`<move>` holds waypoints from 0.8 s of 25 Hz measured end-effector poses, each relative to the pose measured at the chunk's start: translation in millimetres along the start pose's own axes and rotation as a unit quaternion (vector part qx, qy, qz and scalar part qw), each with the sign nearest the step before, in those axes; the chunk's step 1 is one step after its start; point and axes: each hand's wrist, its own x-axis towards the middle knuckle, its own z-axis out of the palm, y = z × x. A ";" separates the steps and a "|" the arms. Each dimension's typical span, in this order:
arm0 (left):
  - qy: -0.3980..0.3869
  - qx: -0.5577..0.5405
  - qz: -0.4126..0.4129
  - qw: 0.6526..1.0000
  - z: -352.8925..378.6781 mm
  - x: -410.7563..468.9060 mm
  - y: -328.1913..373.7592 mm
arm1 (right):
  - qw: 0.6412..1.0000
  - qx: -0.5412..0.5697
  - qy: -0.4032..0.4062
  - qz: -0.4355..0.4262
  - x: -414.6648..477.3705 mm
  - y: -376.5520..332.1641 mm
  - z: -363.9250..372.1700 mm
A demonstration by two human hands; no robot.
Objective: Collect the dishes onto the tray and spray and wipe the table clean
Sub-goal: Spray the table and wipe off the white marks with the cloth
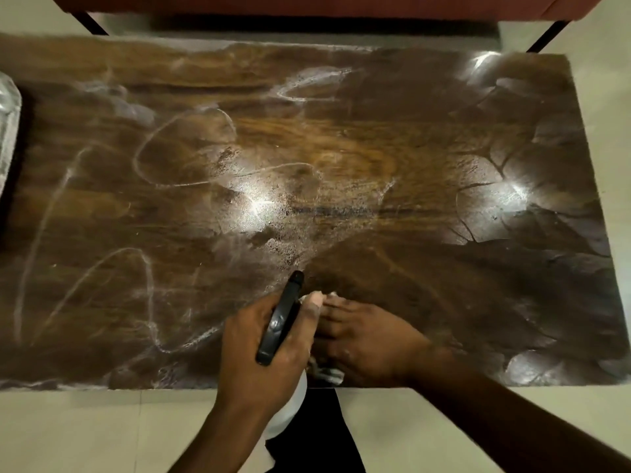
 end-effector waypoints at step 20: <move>-0.054 -0.050 -0.087 0.994 9.7 80.0 51.7 | 0.957 -0.045 0.066 0.278 32.4 189.9 -73.8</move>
